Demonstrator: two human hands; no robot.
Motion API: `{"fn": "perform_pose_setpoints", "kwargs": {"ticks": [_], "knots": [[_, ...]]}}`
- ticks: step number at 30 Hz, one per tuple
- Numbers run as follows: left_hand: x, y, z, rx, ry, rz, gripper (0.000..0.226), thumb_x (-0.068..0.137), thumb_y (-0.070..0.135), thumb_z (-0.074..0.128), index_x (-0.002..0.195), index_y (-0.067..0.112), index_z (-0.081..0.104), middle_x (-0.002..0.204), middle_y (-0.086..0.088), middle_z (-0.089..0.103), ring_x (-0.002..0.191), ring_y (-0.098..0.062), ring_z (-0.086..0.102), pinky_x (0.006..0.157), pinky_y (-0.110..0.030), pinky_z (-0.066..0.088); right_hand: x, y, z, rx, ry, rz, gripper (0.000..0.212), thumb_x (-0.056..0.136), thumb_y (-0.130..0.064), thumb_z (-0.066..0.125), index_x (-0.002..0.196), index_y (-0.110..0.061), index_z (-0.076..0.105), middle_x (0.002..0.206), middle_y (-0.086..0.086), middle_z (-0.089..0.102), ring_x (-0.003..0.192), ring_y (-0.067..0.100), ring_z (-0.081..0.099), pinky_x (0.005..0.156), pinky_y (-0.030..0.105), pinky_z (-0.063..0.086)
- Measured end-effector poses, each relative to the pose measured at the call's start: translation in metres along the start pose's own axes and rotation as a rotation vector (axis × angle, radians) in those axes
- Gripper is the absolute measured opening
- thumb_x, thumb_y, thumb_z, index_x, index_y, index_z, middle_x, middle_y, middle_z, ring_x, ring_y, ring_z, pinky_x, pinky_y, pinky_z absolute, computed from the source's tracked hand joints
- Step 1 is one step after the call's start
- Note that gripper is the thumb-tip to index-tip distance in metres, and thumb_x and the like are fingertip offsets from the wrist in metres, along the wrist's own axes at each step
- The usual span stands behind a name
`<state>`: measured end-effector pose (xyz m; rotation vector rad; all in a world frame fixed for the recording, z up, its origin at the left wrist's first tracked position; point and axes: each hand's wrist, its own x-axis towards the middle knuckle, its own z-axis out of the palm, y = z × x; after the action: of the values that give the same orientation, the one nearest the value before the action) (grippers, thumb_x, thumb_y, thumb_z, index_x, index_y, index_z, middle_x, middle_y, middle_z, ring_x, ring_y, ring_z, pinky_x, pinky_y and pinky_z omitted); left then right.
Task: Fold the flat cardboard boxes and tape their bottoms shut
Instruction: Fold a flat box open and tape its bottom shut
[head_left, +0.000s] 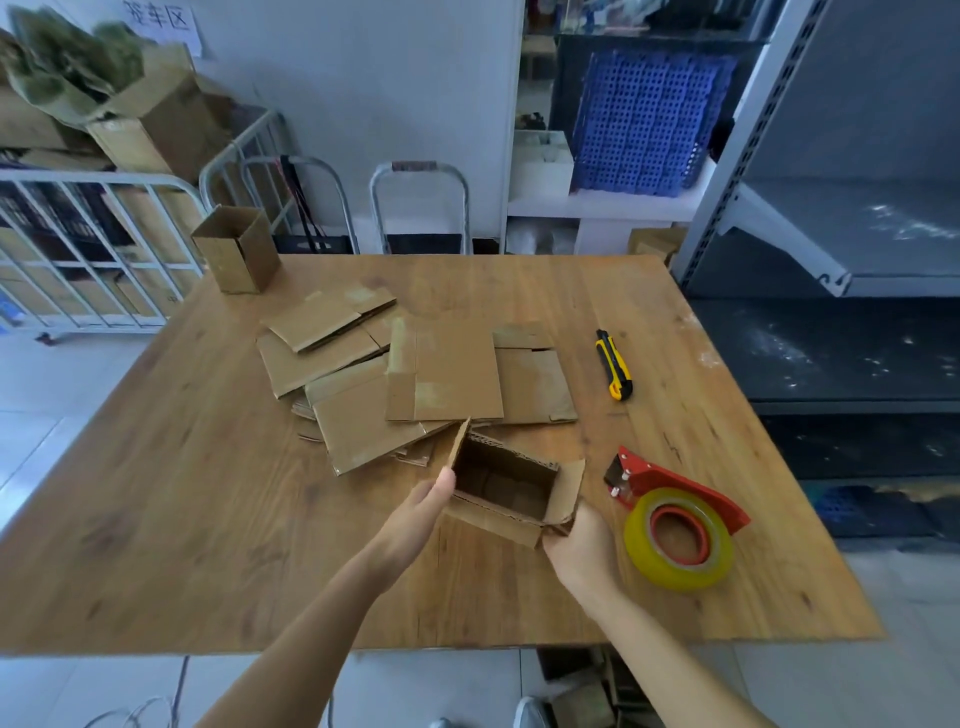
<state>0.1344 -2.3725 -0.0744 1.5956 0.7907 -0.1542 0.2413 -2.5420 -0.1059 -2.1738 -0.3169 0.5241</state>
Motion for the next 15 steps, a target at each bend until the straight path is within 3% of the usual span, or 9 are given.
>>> {"fn": "perform_pose_setpoints", "kwargs": {"ticks": [3,7,9,12,15], "knots": [[0.007,0.009,-0.004,0.098,0.198,0.026,0.075,0.089,0.069,0.034,0.142,0.017,0.042,0.138,-0.001,0.05,0.123,-0.017,0.048,0.104,-0.037,0.039,0.004,0.002,-0.015,-0.03,0.059,0.023,0.017,0.091,0.0,0.057,0.094,-0.016,0.062,0.09,-0.003,0.063,0.095,0.02,0.063,0.065,0.019,0.041],[0.018,0.028,-0.008,0.262,0.371,0.11,0.059,0.088,0.052,0.059,0.129,0.011,0.049,0.12,0.0,0.058,0.102,-0.012,0.055,0.079,-0.025,0.044,0.018,-0.022,-0.043,-0.019,0.308,-0.121,0.02,0.097,-0.008,0.05,0.109,-0.011,0.066,0.102,0.0,0.065,0.102,0.019,0.06,0.081,0.025,0.044],[0.023,0.035,-0.005,0.367,0.383,0.135,0.049,0.087,0.045,0.064,0.121,0.013,0.049,0.111,0.001,0.058,0.091,-0.01,0.056,0.068,-0.022,0.044,0.028,-0.037,-0.05,-0.104,0.209,-0.229,0.023,0.098,-0.015,0.052,0.117,-0.011,0.064,0.113,0.002,0.064,0.108,0.018,0.058,0.084,0.024,0.043],[0.03,0.038,0.001,0.475,0.405,0.137,0.032,0.089,0.03,0.064,0.113,0.013,0.05,0.102,0.0,0.06,0.083,-0.01,0.057,0.066,-0.023,0.047,0.043,-0.05,-0.046,-0.384,-0.072,-0.295,0.042,0.095,-0.028,0.059,0.134,-0.013,0.054,0.133,0.003,0.055,0.122,0.019,0.052,0.096,0.027,0.041],[0.037,0.036,-0.002,0.44,0.444,0.12,0.022,0.093,0.011,0.052,0.114,0.009,0.054,0.102,-0.002,0.058,0.082,-0.013,0.054,0.064,-0.023,0.044,0.054,-0.052,-0.04,-0.437,-0.156,-0.263,0.04,0.095,-0.031,0.06,0.131,-0.014,0.059,0.129,0.003,0.06,0.118,0.02,0.055,0.094,0.03,0.045]]}}
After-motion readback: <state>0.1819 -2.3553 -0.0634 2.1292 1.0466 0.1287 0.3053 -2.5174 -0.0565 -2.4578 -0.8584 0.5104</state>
